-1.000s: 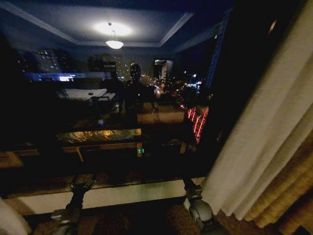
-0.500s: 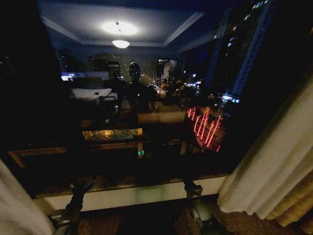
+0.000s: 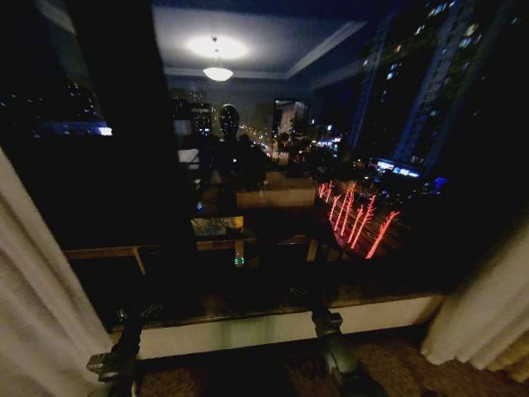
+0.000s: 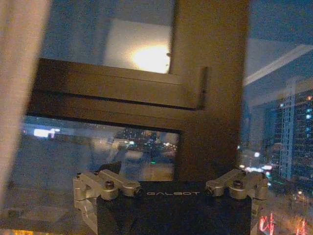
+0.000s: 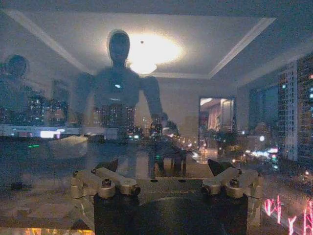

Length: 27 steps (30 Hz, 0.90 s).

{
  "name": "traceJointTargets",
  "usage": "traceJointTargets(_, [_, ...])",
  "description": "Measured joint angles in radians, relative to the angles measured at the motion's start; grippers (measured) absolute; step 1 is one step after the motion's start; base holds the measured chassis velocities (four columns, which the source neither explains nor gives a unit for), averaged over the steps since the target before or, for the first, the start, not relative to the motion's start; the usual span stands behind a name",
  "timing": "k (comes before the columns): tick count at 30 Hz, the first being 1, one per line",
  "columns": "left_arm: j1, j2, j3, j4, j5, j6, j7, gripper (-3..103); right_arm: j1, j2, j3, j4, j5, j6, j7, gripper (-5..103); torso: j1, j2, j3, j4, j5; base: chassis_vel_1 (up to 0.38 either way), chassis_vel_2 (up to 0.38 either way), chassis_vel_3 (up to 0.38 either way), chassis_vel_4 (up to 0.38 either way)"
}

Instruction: Open the curtains by pulling them apart, changing their state from closed to fully open.

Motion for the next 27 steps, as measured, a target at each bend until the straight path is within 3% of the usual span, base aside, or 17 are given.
traceJointTargets(15, [0.0, 0.0, 0.0, 0.0, 0.0, 0.0, 0.0, 100, 0.0, 0.0, 0.0, 0.0, 0.0, 0.0, 0.0, 100, 0.0, 0.0, 0.0, 0.0003, 0.0001, 0.329, 0.316, -0.339, -0.332])
traceJointTargets(27, [0.0, 0.0, 0.001, 0.0, 0.0, 0.0, 0.0, 100, 0.0, -0.001, 0.001, 0.0, 0.0, 0.0, 0.0, 100, 0.0, 0.0, 0.0, -0.0003, 0.0007, 0.022, 0.006, -0.016, -0.025])
